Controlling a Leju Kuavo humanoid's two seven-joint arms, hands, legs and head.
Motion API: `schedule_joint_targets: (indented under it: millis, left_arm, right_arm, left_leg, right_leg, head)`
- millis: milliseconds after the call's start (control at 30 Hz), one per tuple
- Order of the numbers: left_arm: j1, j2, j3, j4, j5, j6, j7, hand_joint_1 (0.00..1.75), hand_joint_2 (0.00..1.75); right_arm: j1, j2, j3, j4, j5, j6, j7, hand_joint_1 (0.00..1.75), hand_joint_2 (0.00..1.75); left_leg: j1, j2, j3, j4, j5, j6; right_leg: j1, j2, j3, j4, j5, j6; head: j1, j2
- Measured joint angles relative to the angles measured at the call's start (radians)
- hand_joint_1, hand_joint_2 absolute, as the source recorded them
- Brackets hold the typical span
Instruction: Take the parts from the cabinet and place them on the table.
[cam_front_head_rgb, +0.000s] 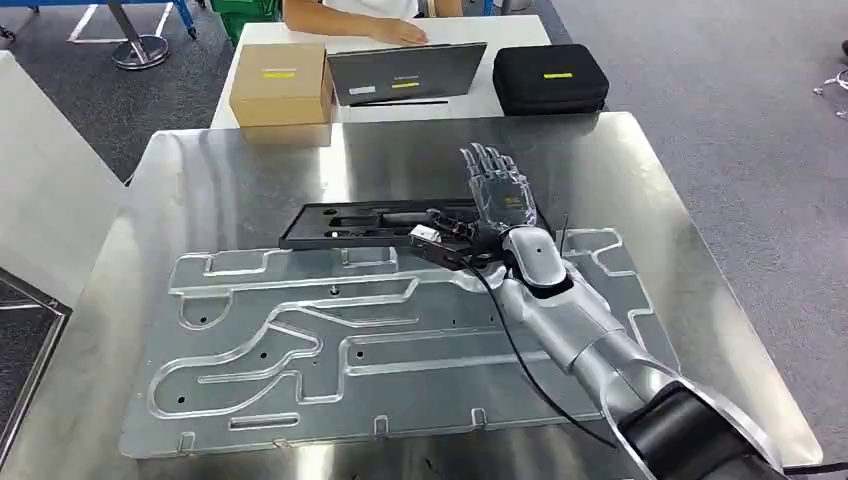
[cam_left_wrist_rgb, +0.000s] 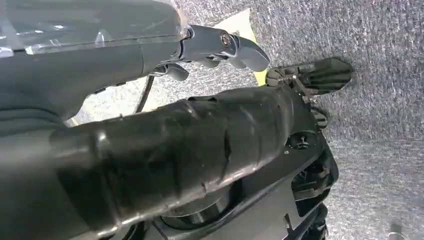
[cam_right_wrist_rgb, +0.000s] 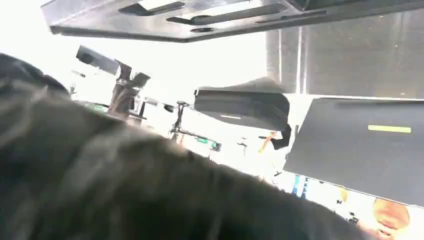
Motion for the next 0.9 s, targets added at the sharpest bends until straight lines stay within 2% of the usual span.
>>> schedule_joint_targets:
  millis: [233,267,300,333,367,400,467,500,533,567,600,633,667,700,733,800,833,867,900]
  left_arm:
    - [0.002,0.0,0.0,0.0,-0.002,-0.008,-0.004,0.0,0.0]
    - [0.002,0.001,0.0,0.0,-0.002,-0.009,-0.002,0.0,0.0]
    - [0.005,0.001,0.0,0.0,-0.003,-0.009,0.0,0.0,0.0]
    - [0.005,0.001,0.0,0.0,-0.007,-0.006,0.002,0.0,0.0]
    - [0.004,0.0,0.0,0.0,-0.018,0.003,0.003,0.0,0.0]
    - [0.003,0.0,0.0,0.0,-0.024,0.009,0.005,0.0,0.0]
    - [0.002,0.0,-0.002,0.0,-0.036,0.031,0.014,0.0,0.0]
    - [0.002,0.0,-0.003,0.0,-0.038,0.042,0.016,0.0,0.0]
    - [0.002,-0.001,-0.003,0.0,-0.039,0.053,0.018,0.0,0.0]
    - [0.002,-0.002,-0.003,0.0,-0.039,0.064,0.021,0.0,0.0]
    - [0.001,-0.003,-0.003,0.0,-0.039,0.073,0.023,0.0,0.0]
    - [0.001,-0.005,-0.003,0.0,-0.039,0.079,0.025,0.0,0.0]
    - [-0.001,-0.004,-0.003,0.0,-0.039,0.082,0.026,0.0,0.0]
    - [0.0,-0.003,-0.004,0.0,-0.039,0.086,0.029,0.0,0.0]
    - [0.001,-0.002,-0.005,0.0,-0.038,0.086,0.031,0.0,0.0]
    - [0.003,-0.003,-0.005,0.0,-0.038,0.09,0.031,0.0,0.0]
    - [0.004,-0.003,-0.005,0.001,-0.038,0.09,0.031,0.0,0.0]
    - [0.005,-0.004,-0.005,0.001,-0.038,0.09,0.032,0.0,0.0]
    - [0.005,-0.005,-0.006,0.001,-0.038,0.09,0.034,0.0,0.0]
  right_arm:
    - [0.002,0.009,0.0,-0.001,-0.004,-0.006,-0.016,0.0,0.0]
    - [0.002,0.013,0.0,-0.006,-0.004,-0.01,-0.018,0.0,0.0]
    - [0.003,0.016,0.0,-0.01,-0.004,-0.012,-0.021,0.0,0.0]
    - [0.004,0.017,0.0,-0.014,-0.005,-0.014,-0.027,0.0,0.0]
    - [0.006,0.019,0.0,-0.021,-0.006,-0.015,-0.033,0.0,0.0]
    - [0.008,0.022,0.0,-0.027,-0.007,-0.014,-0.035,0.0,0.0]
    - [0.027,0.026,0.0,-0.044,-0.011,-0.013,-0.035,0.0,0.0]
    - [0.04,0.028,0.0,-0.051,-0.012,-0.013,-0.035,0.0,0.0]
    - [0.052,0.031,0.0,-0.061,-0.015,-0.013,-0.035,0.0,0.0]
    - [0.061,0.033,0.001,-0.073,-0.017,-0.013,-0.035,0.0,0.0]
    - [0.067,0.034,0.002,-0.088,-0.018,-0.011,-0.035,0.0,0.0]
    - [0.07,0.037,0.003,-0.105,-0.018,-0.008,-0.035,0.0,0.0]
    - [0.073,0.04,0.004,-0.121,-0.021,-0.005,-0.035,0.0,0.0]
    - [0.082,0.044,0.005,-0.141,-0.025,0.0,-0.035,0.0,0.0]
    - [0.09,0.044,0.006,-0.158,-0.027,0.004,-0.035,0.0,0.0]
    - [0.1,0.05,0.014,-0.188,-0.034,0.013,-0.035,0.0,0.0]
    - [0.103,0.053,0.018,-0.201,-0.035,0.013,-0.035,0.0,0.0]
    - [0.104,0.056,0.02,-0.209,-0.035,0.013,-0.035,0.0,0.0]
    - [0.105,0.058,0.02,-0.217,-0.035,0.014,-0.035,0.0,0.0]
  left_leg:
    - [-0.001,0.0,-0.002,0.002,-0.003,0.001]
    - [-0.006,-0.001,-0.001,0.004,-0.008,0.013]
    - [-0.006,0.001,0.005,-0.002,0.0,0.018]
    - [0.007,0.006,0.014,-0.021,0.008,0.022]
    - [0.006,0.011,0.019,-0.029,0.012,0.024]
    - [0.006,0.013,0.019,-0.029,0.013,0.027]
    - [0.006,0.016,0.017,-0.029,0.013,0.027]
    - [0.006,0.017,0.014,-0.028,0.014,0.026]
    - [0.008,0.016,0.01,-0.026,0.016,0.023]
    - [0.01,0.016,0.005,-0.022,0.019,0.019]
    - [0.012,0.016,-0.002,-0.016,0.02,0.016]
    - [0.016,0.016,-0.011,-0.006,0.021,0.01]
    - [0.017,0.016,-0.02,0.006,0.022,0.001]
    - [0.016,0.014,-0.023,0.006,0.026,-0.008]
    - [0.015,0.013,-0.023,0.011,0.03,-0.015]
    - [0.019,0.011,-0.027,0.006,0.045,-0.033]
    - [0.023,0.011,-0.033,0.005,0.047,-0.042]
    - [0.025,0.015,-0.044,0.022,0.014,-0.044]
    - [0.025,0.017,-0.064,0.068,-0.043,-0.044]
  right_leg:
    - [-0.002,0.0,0.0,-0.003,0.001,0.001]
    - [-0.005,0.001,0.003,-0.009,0.001,0.013]
    - [-0.003,0.003,0.005,-0.01,0.006,0.019]
    - [-0.001,0.003,0.009,-0.005,-0.002,0.02]
    - [-0.003,-0.001,0.003,0.016,-0.025,0.023]
    - [-0.004,-0.003,-0.02,0.069,-0.068,0.025]
    - [-0.012,-0.003,-0.092,0.232,-0.152,0.032]
    - [-0.016,-0.003,-0.117,0.288,-0.168,0.036]
    - [-0.021,-0.004,-0.121,0.297,-0.156,0.04]
    - [-0.026,-0.005,-0.102,0.261,-0.123,0.043]
    - [-0.031,-0.008,-0.065,0.188,-0.081,0.047]
    - [-0.038,-0.011,-0.01,0.085,-0.037,0.052]
    - [-0.04,-0.012,0.012,0.024,-0.046,0.056]
    - [-0.026,-0.002,0.005,0.047,-0.021,0.048]
    - [-0.027,0.001,-0.002,0.047,-0.02,0.035]
    - [-0.02,0.003,-0.013,0.051,-0.017,0.02]
    - [-0.024,0.002,-0.02,0.045,-0.005,0.004]
    - [-0.024,-0.001,-0.028,0.043,0.006,-0.008]
    - [-0.022,-0.001,-0.04,0.043,0.016,-0.017]
  head:
    - [0.0,0.0]
    - [0.0,0.0]
    - [0.0,0.0]
    - [0.0,0.0]
    - [0.0,0.0]
    - [0.0,0.0]
    - [0.0,0.0]
    - [0.0,0.0]
    - [0.0,0.0]
    - [0.0,0.0]
    - [0.0,0.0]
    - [0.0,0.0]
    - [0.0,0.0]
    - [0.001,0.0]
    - [0.0,0.0]
    - [0.0,0.0]
    - [0.001,0.0]
    - [0.0,0.0]
    - [0.0,0.0]
